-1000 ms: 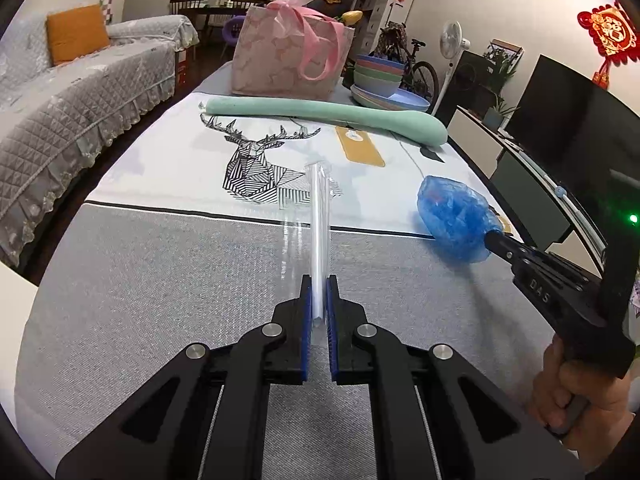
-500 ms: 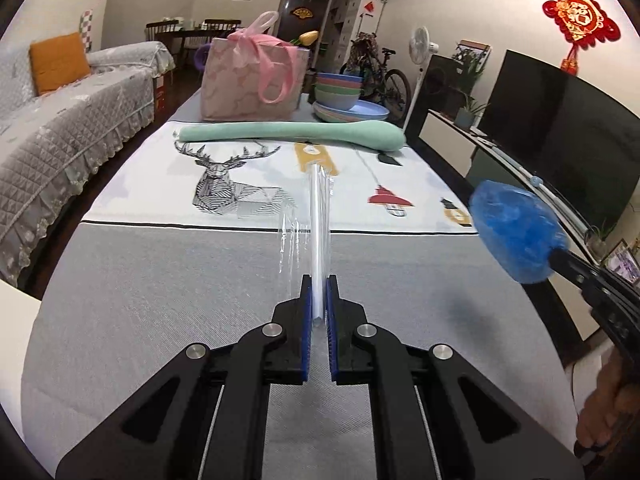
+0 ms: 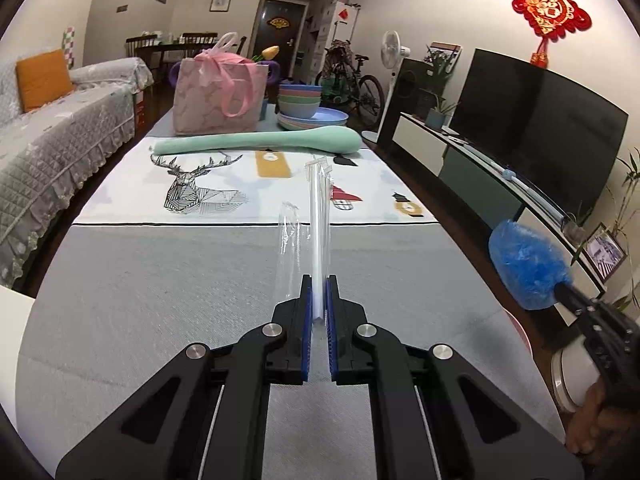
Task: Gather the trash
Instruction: 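Carry the straw pack and blue bag in both tools over the wastebasket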
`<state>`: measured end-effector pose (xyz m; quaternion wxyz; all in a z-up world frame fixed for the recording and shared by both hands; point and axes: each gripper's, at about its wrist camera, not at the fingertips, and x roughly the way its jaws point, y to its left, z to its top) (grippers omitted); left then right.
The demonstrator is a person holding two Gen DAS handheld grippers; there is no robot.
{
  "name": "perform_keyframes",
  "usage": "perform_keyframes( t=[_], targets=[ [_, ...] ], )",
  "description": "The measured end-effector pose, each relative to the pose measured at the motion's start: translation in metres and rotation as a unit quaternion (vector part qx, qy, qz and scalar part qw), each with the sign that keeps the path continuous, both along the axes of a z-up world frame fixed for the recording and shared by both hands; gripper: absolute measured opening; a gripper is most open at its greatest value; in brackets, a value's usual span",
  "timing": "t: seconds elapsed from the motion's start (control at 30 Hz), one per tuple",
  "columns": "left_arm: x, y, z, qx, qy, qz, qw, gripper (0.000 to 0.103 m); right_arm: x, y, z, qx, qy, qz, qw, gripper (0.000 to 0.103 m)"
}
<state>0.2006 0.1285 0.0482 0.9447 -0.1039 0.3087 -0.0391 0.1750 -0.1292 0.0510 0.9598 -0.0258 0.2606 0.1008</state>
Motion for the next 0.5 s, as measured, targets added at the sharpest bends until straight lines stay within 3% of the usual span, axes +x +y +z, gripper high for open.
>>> perform_keyframes(
  t=[0.5],
  targets=[
    [-0.036,-0.058,-0.010,0.001,-0.015,-0.035,0.9993,0.006,-0.022,-0.068,0.003,0.028,-0.017,-0.037,0.999,0.001]
  ],
)
